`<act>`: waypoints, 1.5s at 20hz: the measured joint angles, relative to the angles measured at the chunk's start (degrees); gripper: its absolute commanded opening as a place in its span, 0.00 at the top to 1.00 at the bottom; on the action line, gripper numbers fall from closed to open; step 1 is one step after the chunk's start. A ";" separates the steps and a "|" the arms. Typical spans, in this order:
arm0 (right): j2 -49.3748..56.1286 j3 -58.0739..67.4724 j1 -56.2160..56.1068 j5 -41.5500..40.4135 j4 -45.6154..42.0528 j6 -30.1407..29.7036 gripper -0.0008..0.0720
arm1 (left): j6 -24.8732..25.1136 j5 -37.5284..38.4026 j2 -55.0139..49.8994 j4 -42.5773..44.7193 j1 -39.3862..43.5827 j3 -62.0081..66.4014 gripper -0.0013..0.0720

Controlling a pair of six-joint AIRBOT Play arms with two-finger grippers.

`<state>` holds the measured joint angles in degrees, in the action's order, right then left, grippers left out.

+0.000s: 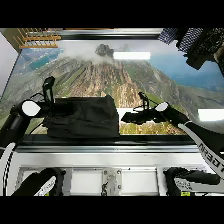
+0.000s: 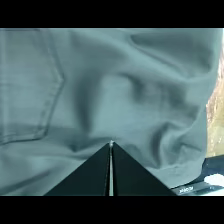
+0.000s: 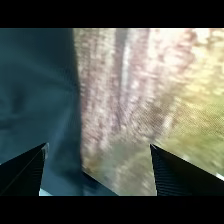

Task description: Fold the clothes and pants, and hang the long-sleeved shirts on hangers.

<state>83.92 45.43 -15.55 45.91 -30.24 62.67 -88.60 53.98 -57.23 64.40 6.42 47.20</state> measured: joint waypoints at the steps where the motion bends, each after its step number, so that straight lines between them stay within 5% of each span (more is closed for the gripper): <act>1: 1.53 0.31 -1.05 -0.15 3.67 -1.51 0.01 | -0.02 -0.04 -1.51 0.00 1.01 0.94 0.98; 3: 4.98 1.88 -3.80 -0.15 10.10 -3.72 0.03 | -0.02 -0.07 -4.02 -0.02 2.69 2.64 0.98; 6: 9.64 5.20 -7.67 -1.36 14.73 -5.33 0.61 | -0.02 -0.20 -6.84 -0.02 4.74 4.24 0.98; 7: 10.86 6.21 -8.74 -2.58 16.17 -5.73 0.93 | -0.09 -0.20 -7.52 -0.02 5.29 4.48 0.98; 8: 11.67 6.95 -9.44 -3.08 17.73 -5.97 0.97 | -0.44 -0.20 -8.11 -0.02 5.88 4.68 0.98; 13: 10.01 8.70 -6.93 -3.28 16.15 -3.98 0.97 | -1.49 -0.46 -10.78 -0.02 8.68 5.07 0.98; 24: -11.28 10.82 10.71 20.79 -31.28 22.64 0.97 | -4.37 -11.15 -27.58 -7.56 25.40 9.68 0.98; 30: -14.69 18.49 11.41 31.91 -41.22 27.30 0.97 | -4.33 -11.54 -40.00 -9.94 34.32 22.34 0.98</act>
<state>69.23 63.92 -4.14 77.82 -71.46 89.97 -92.92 42.44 -97.23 54.46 40.73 69.54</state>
